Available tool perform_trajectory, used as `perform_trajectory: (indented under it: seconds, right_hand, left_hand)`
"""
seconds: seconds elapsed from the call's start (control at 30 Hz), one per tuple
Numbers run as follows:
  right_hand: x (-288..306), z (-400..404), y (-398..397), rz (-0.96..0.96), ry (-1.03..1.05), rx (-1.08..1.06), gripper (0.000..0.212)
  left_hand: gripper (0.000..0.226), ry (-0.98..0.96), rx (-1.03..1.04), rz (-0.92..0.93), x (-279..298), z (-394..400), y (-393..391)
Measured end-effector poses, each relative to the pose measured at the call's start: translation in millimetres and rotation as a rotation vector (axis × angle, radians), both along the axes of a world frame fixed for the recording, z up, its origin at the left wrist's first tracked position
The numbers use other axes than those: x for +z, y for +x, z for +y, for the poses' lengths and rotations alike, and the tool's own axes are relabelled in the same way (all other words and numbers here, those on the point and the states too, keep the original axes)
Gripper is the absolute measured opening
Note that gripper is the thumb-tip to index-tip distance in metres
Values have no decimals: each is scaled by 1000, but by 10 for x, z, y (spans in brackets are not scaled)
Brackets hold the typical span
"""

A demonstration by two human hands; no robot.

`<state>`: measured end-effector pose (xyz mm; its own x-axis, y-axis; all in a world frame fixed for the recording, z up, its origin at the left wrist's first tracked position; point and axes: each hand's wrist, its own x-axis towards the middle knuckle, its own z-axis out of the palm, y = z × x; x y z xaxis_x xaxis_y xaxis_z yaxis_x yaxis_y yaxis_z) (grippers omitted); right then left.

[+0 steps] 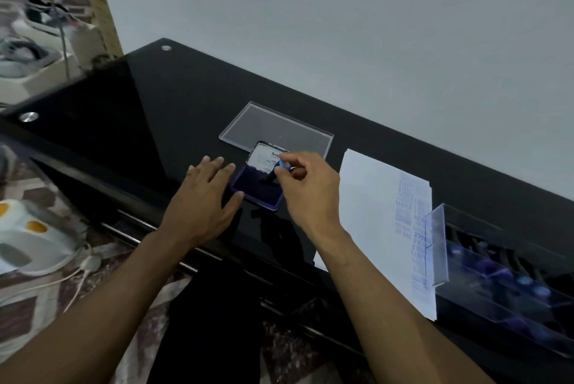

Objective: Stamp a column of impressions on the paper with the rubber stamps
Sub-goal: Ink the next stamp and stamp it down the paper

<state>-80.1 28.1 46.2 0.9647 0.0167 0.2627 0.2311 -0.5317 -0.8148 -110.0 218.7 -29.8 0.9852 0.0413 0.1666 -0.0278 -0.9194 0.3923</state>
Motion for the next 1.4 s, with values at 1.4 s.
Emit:
perform_trajectory:
  seconds: [1.4]
  right_hand:
    - [-146, 247, 229, -47, -364, 165, 23]
  left_hand:
    - [73, 224, 20, 36, -208, 136, 103]
